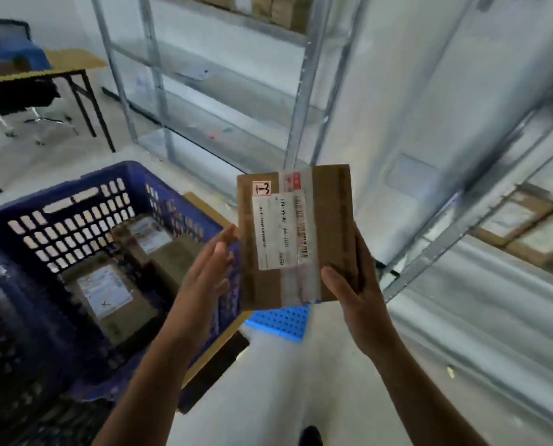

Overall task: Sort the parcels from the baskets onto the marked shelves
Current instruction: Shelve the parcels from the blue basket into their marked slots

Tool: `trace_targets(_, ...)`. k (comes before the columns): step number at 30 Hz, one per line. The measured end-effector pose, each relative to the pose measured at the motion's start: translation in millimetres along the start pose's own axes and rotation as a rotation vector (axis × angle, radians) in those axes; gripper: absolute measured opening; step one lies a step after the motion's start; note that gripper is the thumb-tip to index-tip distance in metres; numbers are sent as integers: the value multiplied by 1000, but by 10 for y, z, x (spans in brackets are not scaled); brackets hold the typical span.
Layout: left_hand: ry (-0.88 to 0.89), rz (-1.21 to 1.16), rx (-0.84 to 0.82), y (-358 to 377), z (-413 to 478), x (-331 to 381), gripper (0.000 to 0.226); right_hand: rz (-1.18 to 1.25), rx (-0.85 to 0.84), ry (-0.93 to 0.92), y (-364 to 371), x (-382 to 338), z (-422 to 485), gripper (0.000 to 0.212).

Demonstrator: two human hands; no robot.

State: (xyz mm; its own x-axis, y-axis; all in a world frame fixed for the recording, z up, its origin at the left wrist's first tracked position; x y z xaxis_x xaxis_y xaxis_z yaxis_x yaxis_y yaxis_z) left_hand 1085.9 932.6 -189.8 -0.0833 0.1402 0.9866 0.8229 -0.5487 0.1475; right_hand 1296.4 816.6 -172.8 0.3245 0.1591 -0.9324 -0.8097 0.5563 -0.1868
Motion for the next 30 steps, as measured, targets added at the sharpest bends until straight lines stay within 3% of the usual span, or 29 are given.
trace_targets(4,71,644,146,562,162,-180,55,-59,228,60,-1092,116,-504,81)
trace_targets(9,183,1180,9,1973,99,-606,67,-83,433,120,-2416,249,-1361,80)
trace_targets(17,328,1311,-440,4836,-911,-1473,77,-75,766,266,-4596,591,-3515,78)
trace_targets(21,361,1347,-639,6005,-1533,-1825,79,-75,884,298,-5514,628,-4395,87)
trace_targets(30,552,1361,-790,8000,-2010,-1946,83,-69,1046,280,-6996,630,-5149,84)
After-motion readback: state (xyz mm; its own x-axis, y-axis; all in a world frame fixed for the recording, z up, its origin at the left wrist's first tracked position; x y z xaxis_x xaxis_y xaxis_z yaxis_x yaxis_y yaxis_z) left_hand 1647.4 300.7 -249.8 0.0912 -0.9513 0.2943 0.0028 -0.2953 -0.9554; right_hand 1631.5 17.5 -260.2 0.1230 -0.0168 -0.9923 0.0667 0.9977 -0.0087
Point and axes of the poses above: each hand's wrist, its own z-axis towards the middle knuckle, its own y-axis out of the palm, x = y × z, the point moved 10 cm from there along z, towards the middle knuckle, and after that the axes turned 7 degrees about -y, right-handed, at the moved point
